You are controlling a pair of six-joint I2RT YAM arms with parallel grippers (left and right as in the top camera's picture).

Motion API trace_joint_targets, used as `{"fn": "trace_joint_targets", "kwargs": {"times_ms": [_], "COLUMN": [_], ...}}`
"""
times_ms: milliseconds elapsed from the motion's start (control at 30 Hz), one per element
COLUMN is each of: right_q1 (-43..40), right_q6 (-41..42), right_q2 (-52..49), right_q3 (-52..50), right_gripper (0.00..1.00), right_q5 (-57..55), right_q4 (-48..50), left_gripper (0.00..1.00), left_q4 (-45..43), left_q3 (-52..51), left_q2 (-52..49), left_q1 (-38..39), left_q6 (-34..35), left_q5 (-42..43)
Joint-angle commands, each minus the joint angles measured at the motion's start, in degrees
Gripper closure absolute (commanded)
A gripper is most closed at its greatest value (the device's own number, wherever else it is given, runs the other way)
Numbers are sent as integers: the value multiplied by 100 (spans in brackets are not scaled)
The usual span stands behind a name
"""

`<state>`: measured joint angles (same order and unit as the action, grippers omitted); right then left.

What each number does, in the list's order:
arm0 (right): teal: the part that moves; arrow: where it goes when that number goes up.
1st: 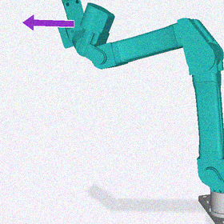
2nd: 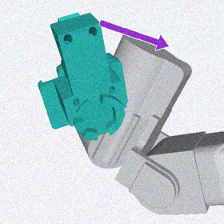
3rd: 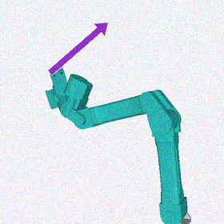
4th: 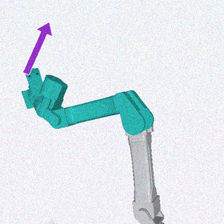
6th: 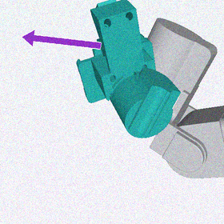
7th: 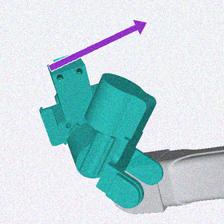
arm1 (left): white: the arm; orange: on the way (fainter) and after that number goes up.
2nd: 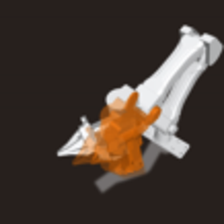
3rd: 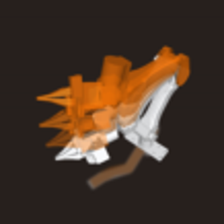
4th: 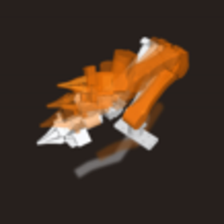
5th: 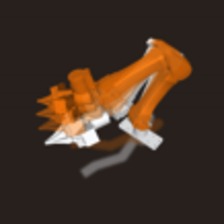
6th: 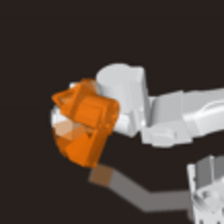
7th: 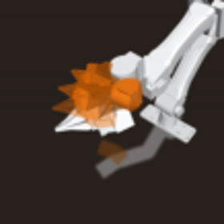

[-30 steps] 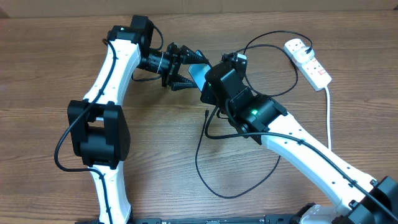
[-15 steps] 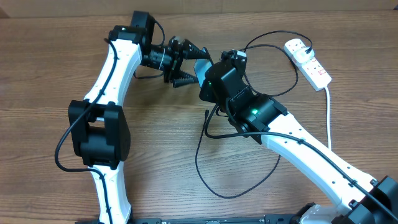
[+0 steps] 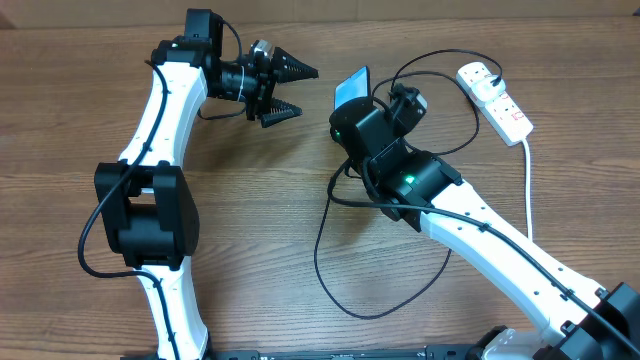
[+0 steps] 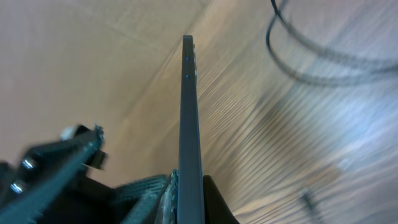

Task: Plug charger to phone and switch on socket

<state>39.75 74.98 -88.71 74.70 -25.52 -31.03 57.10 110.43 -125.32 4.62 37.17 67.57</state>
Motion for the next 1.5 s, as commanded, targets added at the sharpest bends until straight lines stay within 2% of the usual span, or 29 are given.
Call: {"fn": "trace_joint_targets", "kwargs": {"times_ms": [0,67,133,400,633,867,1067,1200,1467], "right_q1": [-20,-20,-20,-20,-20,-20,-17,-17,-15], "right_q6": [2114,2804,3163,3176,3180,3672,3672,3676,3797], "right_q2": [2,2,2,2,0,0,-9,-9,-11], "right_q3": [146,146,146,146,146,146,144,144,144], "right_gripper": [96,96,95,96,96,96,96,96,96], "right_q5": [514,839,990,1019,1016,1016,1023,1064,1215], "right_q4": [98,103,164,555,883,981,929,935,931], "left_gripper": [21,23,24,30,34,48,53,59,65], "left_q4": [-31,-31,-17,131,308,306,304,304,302], "left_q3": [144,144,144,144,144,144,144,144,144], "left_q2": [17,17,17,17,17,17,17,17,17], "left_q1": [26,26,31,79,107,105,107,107,107], "left_q6": [188,317,437,691,883,1600,1714,1733,1943], "left_q5": [219,264,354,1010,1008,1054,1357,1373,1370]}}
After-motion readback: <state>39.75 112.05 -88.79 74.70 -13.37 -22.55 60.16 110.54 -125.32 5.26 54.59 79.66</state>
